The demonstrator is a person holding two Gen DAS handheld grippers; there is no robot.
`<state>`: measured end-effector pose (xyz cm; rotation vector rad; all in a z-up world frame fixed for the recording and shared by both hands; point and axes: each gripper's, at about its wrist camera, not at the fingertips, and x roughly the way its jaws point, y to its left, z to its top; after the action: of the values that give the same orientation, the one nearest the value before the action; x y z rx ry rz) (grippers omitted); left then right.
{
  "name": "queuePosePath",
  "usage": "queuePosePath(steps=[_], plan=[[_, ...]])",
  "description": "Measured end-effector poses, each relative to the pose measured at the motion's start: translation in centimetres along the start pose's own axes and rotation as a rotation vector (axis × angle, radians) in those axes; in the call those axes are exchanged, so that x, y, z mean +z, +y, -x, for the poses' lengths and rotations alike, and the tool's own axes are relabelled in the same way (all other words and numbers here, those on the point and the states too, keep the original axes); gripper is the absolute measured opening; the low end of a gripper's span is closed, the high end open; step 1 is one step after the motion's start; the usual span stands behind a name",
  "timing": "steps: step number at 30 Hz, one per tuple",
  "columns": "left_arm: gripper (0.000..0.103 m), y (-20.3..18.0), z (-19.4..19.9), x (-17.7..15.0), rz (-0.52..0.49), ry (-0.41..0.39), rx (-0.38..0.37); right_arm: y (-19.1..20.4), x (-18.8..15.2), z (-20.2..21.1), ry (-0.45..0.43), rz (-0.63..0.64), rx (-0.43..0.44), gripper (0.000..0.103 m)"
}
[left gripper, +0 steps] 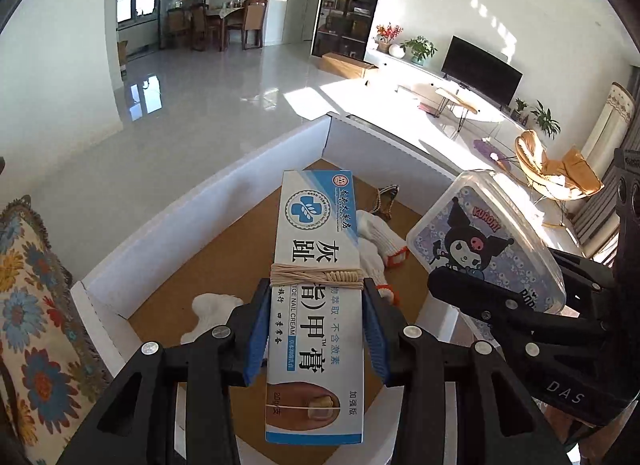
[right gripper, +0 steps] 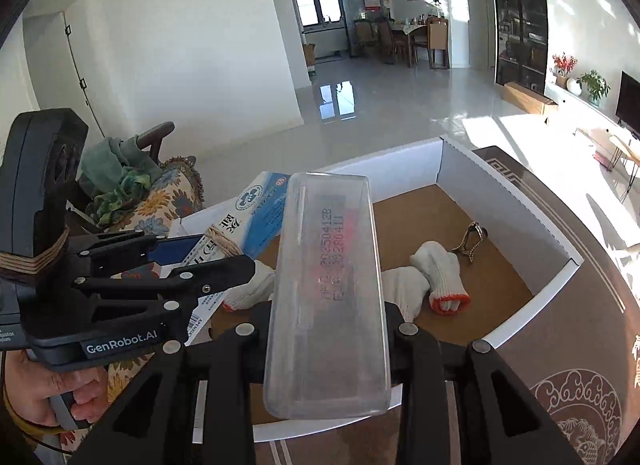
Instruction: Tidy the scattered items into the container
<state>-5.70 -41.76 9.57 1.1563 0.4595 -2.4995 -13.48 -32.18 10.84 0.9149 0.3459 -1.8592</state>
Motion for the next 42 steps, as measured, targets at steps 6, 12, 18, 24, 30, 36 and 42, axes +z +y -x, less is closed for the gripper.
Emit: queuePosePath(steps=[6, 12, 18, 24, 30, 36, 42], plan=[[0.045, 2.5, -5.7, -1.4, 0.046, 0.166, 0.049, -1.9, -1.6, -7.8, 0.232, -0.042, 0.012, 0.036], [0.08, 2.5, -6.6, -2.8, 0.071, 0.197, 0.208, -2.6, -3.3, -9.2, 0.283, -0.022, -0.081, 0.07], [0.087, 2.4, -4.2, -2.4, 0.112, 0.143, 0.214, -2.4, -2.4, -6.1, 0.246, 0.0, -0.107, 0.07], [0.094, 1.5, -1.1, -2.8, 0.158, 0.094, 0.215, -1.7, -2.0, -2.5, 0.208, 0.017, -0.119, 0.07], [0.098, -0.3, 1.2, -3.3, 0.128, 0.046, 0.25, -1.7, -2.7, -1.3, 0.196, 0.023, -0.121, 0.07], [0.098, -1.6, 3.2, -3.3, 0.091, -0.007, 0.307, -1.8, -3.5, -1.1, 0.182, 0.019, -0.11, 0.07], [0.098, -1.8, 3.6, -3.1, 0.103, -0.003, 0.312, -1.7, -4.0, -1.6, 0.193, 0.021, -0.104, 0.07]])
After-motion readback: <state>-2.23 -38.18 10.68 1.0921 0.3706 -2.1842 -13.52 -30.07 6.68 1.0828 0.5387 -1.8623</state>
